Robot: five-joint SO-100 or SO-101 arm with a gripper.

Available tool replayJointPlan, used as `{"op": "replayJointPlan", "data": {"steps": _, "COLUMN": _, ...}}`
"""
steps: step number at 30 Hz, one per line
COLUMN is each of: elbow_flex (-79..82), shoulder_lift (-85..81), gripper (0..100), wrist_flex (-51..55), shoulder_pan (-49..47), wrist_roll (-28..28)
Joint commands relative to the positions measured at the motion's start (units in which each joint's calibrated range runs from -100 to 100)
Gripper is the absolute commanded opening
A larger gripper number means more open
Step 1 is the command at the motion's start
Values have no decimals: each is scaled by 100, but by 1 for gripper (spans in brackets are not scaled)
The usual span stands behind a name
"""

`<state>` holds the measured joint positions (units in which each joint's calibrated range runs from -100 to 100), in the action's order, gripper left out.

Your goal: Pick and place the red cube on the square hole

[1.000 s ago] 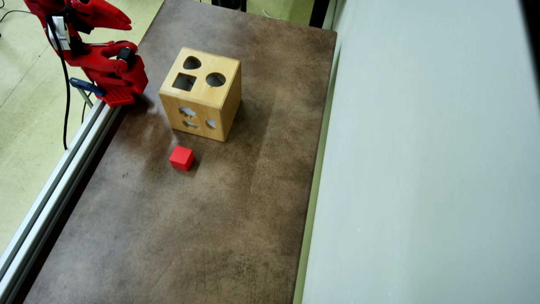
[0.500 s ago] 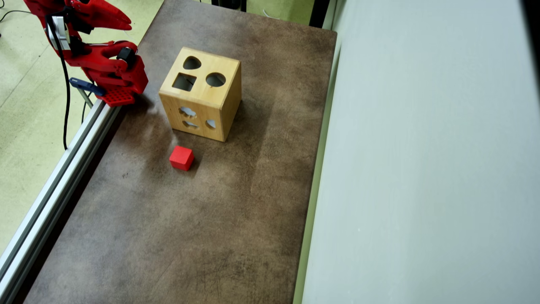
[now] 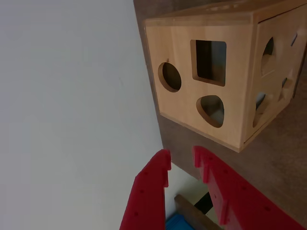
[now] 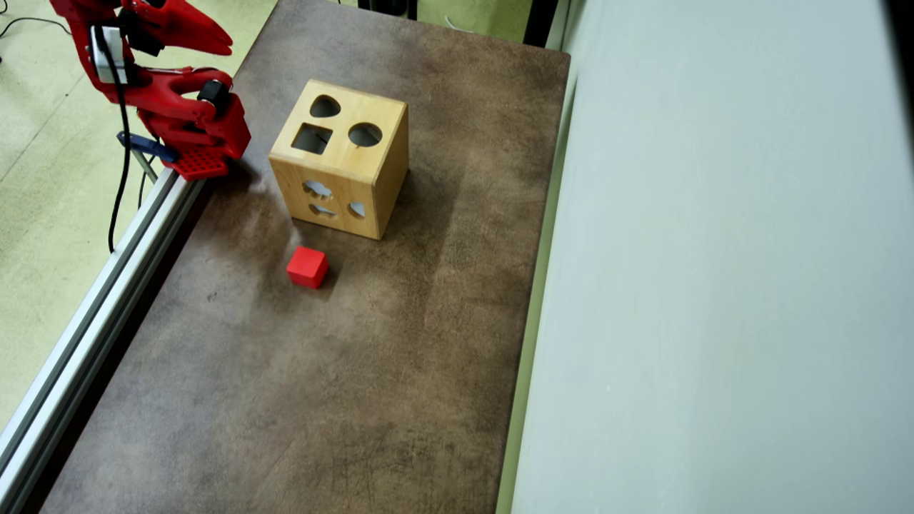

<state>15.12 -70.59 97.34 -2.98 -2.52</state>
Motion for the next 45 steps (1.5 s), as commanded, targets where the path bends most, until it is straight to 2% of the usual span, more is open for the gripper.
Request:
{"op": "replayJointPlan", "data": {"steps": 1, "elbow_flex": -1173, "shoulder_lift": 1416, "gripper": 9, "wrist_flex": 57, "shoulder_pan": 514, "wrist_roll": 34}}
{"op": "replayJointPlan", "data": {"steps": 8, "elbow_flex": -2997, "shoulder_lift": 3548, "gripper": 9, "wrist_flex": 9, "shoulder_pan": 1858, "wrist_roll": 181}}
{"op": "replayJointPlan", "data": {"steps": 18, "elbow_flex": -3444, "shoulder_lift": 5297, "gripper": 9, "wrist_flex": 1, "shoulder_pan": 2988, "wrist_roll": 2418}}
{"op": "replayJointPlan", "data": {"steps": 23, "elbow_flex": -3409, "shoulder_lift": 6027, "gripper": 8, "wrist_flex": 1, "shoulder_pan": 3196, "wrist_roll": 3140}}
{"op": "replayJointPlan", "data": {"steps": 34, "elbow_flex": -3409, "shoulder_lift": 8312, "gripper": 8, "wrist_flex": -144, "shoulder_pan": 3203, "wrist_roll": 3267}}
{"op": "replayJointPlan", "data": {"steps": 45, "elbow_flex": -3409, "shoulder_lift": 8575, "gripper": 8, "wrist_flex": -144, "shoulder_pan": 3211, "wrist_roll": 3267}}
